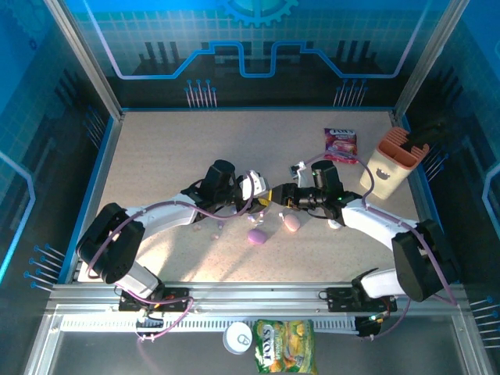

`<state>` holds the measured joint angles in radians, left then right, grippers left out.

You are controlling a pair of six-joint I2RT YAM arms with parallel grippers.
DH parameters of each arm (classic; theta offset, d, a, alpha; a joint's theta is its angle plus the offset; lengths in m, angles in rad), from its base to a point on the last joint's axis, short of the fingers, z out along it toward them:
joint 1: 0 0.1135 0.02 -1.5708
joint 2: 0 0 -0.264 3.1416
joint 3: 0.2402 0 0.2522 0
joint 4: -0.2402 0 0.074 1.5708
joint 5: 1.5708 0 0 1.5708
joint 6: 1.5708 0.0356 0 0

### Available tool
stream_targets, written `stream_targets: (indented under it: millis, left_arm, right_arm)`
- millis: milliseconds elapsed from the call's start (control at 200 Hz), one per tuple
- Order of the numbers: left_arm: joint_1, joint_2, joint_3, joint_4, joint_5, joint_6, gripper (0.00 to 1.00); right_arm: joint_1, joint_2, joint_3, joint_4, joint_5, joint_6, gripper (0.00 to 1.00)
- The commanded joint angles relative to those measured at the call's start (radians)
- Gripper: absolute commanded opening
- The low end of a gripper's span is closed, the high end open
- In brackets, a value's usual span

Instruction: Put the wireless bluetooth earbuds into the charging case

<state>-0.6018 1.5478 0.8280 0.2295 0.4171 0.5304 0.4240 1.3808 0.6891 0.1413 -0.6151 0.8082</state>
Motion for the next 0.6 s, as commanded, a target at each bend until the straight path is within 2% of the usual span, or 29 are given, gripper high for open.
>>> stream_targets:
  millis: [0,295,505,595]
  left_arm:
    - [-0.009,-0.021,-0.019,-0.018,0.059,0.032,0.45]
    - [-0.010,-0.008,-0.026,-0.022,0.064,0.048,0.45]
    - [-0.010,-0.006,-0.026,-0.009,0.057,0.042,0.45]
    - [-0.009,-0.002,-0.023,-0.004,0.056,0.041,0.45]
  right_arm:
    - [-0.011,0.008,0.027,0.008,-0.022,-0.004,0.43]
    - [-0.012,0.017,0.025,0.035,-0.025,0.014,0.44]
    - [-0.012,0.034,0.020,0.070,-0.052,0.035,0.36]
    - [-0.011,0.044,0.017,0.088,-0.061,0.049,0.30]
